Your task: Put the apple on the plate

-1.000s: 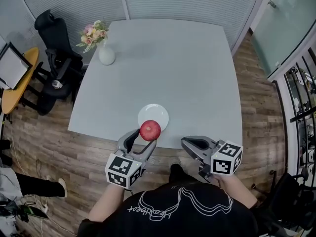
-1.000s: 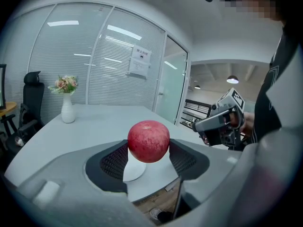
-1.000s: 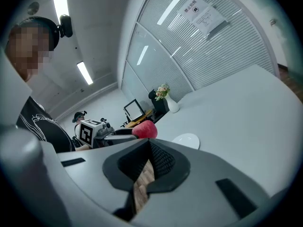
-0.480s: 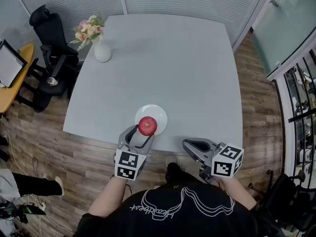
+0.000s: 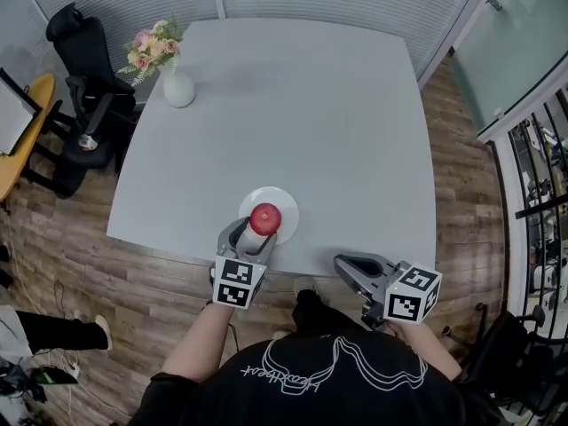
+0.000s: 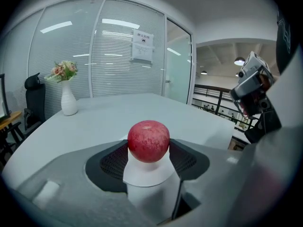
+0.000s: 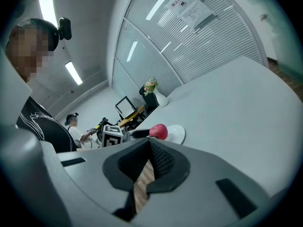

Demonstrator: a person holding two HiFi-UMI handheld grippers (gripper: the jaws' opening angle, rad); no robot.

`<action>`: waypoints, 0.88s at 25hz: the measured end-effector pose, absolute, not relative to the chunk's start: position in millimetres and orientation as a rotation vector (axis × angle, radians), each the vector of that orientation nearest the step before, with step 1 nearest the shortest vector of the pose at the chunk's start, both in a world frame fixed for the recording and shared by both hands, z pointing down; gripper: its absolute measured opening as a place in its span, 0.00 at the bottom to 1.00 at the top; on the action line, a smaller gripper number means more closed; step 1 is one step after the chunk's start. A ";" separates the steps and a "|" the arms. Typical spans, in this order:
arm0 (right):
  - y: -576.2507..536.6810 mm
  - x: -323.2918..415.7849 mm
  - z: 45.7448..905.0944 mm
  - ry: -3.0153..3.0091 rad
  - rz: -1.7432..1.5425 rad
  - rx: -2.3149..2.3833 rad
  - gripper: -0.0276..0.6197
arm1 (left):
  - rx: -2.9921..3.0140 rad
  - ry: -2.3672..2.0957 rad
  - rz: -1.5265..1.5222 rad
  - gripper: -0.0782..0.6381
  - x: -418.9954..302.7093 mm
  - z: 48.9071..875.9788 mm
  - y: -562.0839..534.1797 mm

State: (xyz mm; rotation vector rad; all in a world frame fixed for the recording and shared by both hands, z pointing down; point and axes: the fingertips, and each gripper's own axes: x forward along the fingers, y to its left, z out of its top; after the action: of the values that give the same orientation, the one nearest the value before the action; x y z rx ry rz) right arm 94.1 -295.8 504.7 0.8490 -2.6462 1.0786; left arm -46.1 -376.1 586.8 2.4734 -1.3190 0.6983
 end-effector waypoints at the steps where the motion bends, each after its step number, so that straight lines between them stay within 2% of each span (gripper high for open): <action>1: -296.4 96.0 505.0 -2.644 1.080 0.854 0.05 | 2.469 -1.319 0.701 0.50 -45.2 590.3 -377.1; 22: -297.0 114.8 508.5 -2.633 1.127 0.884 0.05 | 2.446 -1.353 0.784 0.50 -37.0 618.5 -391.4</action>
State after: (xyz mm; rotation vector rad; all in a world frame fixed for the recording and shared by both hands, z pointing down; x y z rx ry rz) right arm 114.8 -297.0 508.5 0.8836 -2.6330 1.1273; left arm -37.0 -391.4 618.5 2.4463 -1.3532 0.7843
